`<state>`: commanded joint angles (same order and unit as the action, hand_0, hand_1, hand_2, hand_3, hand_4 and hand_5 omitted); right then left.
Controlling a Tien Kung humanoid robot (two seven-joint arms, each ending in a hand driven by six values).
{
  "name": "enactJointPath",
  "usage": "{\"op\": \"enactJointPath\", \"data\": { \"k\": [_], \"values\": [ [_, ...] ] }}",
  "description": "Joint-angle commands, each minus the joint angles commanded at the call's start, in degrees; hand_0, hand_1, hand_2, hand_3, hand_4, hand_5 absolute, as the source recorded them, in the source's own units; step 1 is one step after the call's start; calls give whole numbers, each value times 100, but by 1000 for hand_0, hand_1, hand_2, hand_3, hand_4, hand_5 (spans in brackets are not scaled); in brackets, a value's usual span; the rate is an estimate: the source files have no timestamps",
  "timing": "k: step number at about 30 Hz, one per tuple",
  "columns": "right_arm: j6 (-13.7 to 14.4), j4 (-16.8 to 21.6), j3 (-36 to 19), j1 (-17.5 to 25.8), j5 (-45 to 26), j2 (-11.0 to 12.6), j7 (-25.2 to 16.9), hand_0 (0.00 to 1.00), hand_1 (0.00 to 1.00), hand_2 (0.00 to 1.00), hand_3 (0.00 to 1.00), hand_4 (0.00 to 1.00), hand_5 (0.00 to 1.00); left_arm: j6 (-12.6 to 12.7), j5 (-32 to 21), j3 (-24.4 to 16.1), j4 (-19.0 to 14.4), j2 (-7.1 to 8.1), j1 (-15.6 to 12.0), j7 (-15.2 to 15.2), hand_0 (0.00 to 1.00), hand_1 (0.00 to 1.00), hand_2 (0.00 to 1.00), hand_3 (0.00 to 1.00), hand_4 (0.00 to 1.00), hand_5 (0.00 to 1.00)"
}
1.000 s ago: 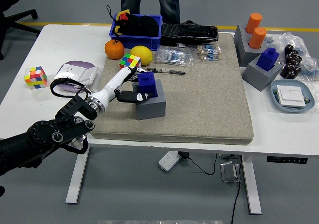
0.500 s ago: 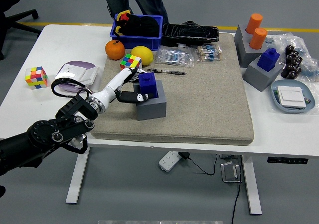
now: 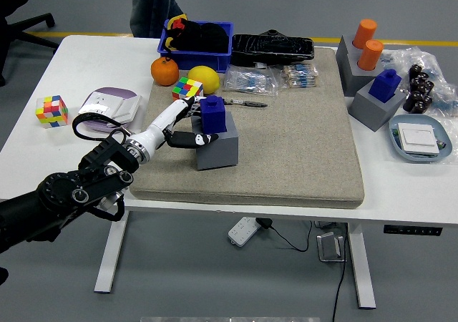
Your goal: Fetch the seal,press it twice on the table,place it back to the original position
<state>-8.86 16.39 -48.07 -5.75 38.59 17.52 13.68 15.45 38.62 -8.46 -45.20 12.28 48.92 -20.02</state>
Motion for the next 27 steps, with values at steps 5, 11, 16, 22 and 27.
{"op": "enactJointPath", "data": {
  "k": [5, 11, 16, 22, 27],
  "values": [
    [-2, -1, -7, 5, 1, -8, -1, 864, 773, 729, 743, 794, 567, 7, 4, -17, -6, 6, -7, -10, 833, 817, 774, 836, 998, 229],
    [-2, -2, -10, 9, 0, -13, -1, 863, 773, 729, 742, 794, 565, 12, 6, -51, -19, 9, -8, -19, 829, 813, 761, 828, 998, 225],
    [1, 1, -22, 4, 4, -15, -3, 863, 773, 729, 742, 794, 565, 15, 8, -88, -58, 25, -6, -26, 829, 813, 761, 828, 998, 225],
    [-1, -3, -39, 14, 8, -19, 0, 863, 773, 728, 743, 794, 566, 45, 50, -199, -207, 65, 0, -46, 825, 802, 741, 821, 998, 222],
    [3, 1, -52, 11, 13, -23, -5, 863, 773, 725, 742, 794, 565, 68, 35, -262, -299, 89, -14, -79, 802, 766, 701, 810, 998, 210]
  ]
}}
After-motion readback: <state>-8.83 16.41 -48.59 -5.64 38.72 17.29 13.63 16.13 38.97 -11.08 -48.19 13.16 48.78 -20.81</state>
